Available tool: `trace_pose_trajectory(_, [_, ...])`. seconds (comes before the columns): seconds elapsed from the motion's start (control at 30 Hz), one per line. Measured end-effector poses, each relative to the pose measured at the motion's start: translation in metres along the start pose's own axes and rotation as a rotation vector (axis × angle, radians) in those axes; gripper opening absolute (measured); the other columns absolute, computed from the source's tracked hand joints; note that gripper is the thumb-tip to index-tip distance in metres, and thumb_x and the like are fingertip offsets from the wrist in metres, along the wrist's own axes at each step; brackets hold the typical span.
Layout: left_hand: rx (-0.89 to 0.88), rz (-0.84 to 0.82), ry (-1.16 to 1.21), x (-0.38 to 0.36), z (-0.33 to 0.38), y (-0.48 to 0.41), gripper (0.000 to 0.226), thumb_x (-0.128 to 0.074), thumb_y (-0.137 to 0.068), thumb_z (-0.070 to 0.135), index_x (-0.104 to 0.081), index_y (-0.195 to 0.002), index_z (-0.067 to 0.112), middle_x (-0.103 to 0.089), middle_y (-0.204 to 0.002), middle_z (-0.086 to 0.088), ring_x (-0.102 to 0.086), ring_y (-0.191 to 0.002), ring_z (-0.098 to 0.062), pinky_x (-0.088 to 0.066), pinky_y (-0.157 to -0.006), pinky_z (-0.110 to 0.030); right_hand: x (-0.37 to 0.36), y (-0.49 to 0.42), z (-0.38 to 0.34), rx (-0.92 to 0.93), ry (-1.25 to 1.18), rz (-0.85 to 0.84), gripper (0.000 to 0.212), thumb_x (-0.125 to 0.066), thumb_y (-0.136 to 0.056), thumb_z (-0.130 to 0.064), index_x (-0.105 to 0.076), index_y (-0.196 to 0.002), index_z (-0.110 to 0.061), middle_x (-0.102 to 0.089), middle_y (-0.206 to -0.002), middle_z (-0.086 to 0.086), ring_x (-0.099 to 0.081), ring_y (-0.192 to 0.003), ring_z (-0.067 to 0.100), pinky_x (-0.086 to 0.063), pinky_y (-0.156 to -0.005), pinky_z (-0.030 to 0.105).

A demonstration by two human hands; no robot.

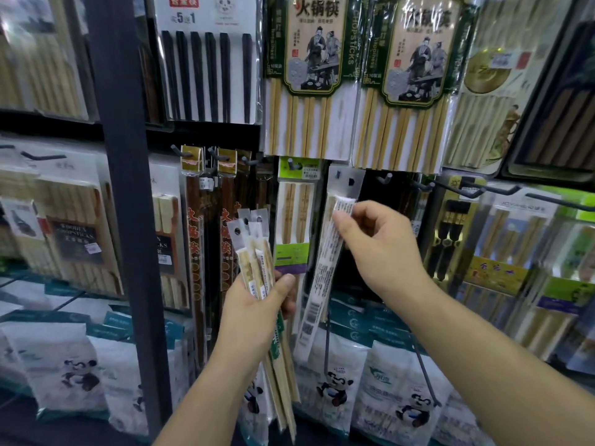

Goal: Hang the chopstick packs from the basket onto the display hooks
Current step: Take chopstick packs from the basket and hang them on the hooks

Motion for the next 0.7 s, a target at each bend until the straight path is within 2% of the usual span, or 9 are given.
trace_pose_trajectory(0.1, [-0.002, -0.049, -0.036, -0.008, 0.002, 0.002, 0.015, -0.07, -0.096, 0.029, -0.071, -0.081, 0.029, -0.063, -0.062, 0.0, -0.061, -0.055, -0.016, -0.057, -0.058, -0.032, 0.002, -0.008, -0.003, 0.003, -0.005, 0.008, 0.024, -0.065, -0.099, -0.029, -0.068, -0.081, -0.014, -0.055, -0.064, -0.01, -0.048, -0.059, 0.001, -0.041, -0.057, 0.012])
trace_pose_trajectory(0.2, [0.026, -0.101, 0.054, -0.018, 0.004, 0.006, 0.011, -0.069, -0.087, 0.047, -0.073, -0.081, 0.038, -0.06, -0.062, 0.0, -0.057, -0.054, -0.016, -0.054, -0.057, -0.034, -0.001, -0.013, -0.001, -0.031, -0.003, -0.003, 0.03, -0.063, -0.1, -0.032, -0.067, -0.078, -0.011, -0.052, -0.061, -0.006, -0.045, -0.056, 0.004, -0.039, -0.053, 0.014])
trace_pose_trajectory(0.5, [0.02, -0.151, 0.148, -0.024, 0.009, 0.008, 0.019, -0.067, -0.088, 0.048, -0.074, -0.078, 0.033, -0.06, -0.068, -0.005, -0.056, -0.056, -0.018, -0.053, -0.056, -0.034, -0.008, -0.014, 0.009, -0.114, -0.041, -0.033, 0.038, -0.061, -0.101, -0.034, -0.065, -0.079, -0.003, -0.05, -0.059, 0.001, -0.038, -0.042, 0.002, -0.033, -0.044, 0.012])
trace_pose_trajectory(0.63, [0.015, -0.166, 0.128, -0.024, 0.01, 0.008, 0.016, -0.066, -0.09, 0.046, -0.074, -0.08, 0.036, -0.061, -0.069, -0.004, -0.056, -0.056, -0.017, -0.052, -0.056, -0.037, -0.005, -0.015, 0.009, -0.136, -0.093, -0.004, 0.038, -0.061, -0.101, -0.033, -0.064, -0.079, -0.002, -0.047, -0.055, -0.004, -0.038, -0.043, 0.004, -0.034, -0.045, 0.013])
trace_pose_trajectory(0.7, [0.008, -0.168, 0.113, -0.024, 0.01, 0.008, 0.016, -0.065, -0.091, 0.045, -0.074, -0.081, 0.037, -0.061, -0.069, -0.004, -0.056, -0.056, -0.017, -0.052, -0.057, -0.036, -0.006, -0.016, 0.006, -0.121, -0.105, -0.005, 0.038, -0.061, -0.101, -0.032, -0.064, -0.081, 0.0, -0.049, -0.058, -0.001, -0.041, -0.047, 0.007, -0.036, -0.048, 0.016])
Point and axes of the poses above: each hand's wrist, its own y-axis away from the middle knuckle, its own x-axis out of the back of the hand, z = x × y, the point moved 10 cm from there along -y, towards the middle knuckle
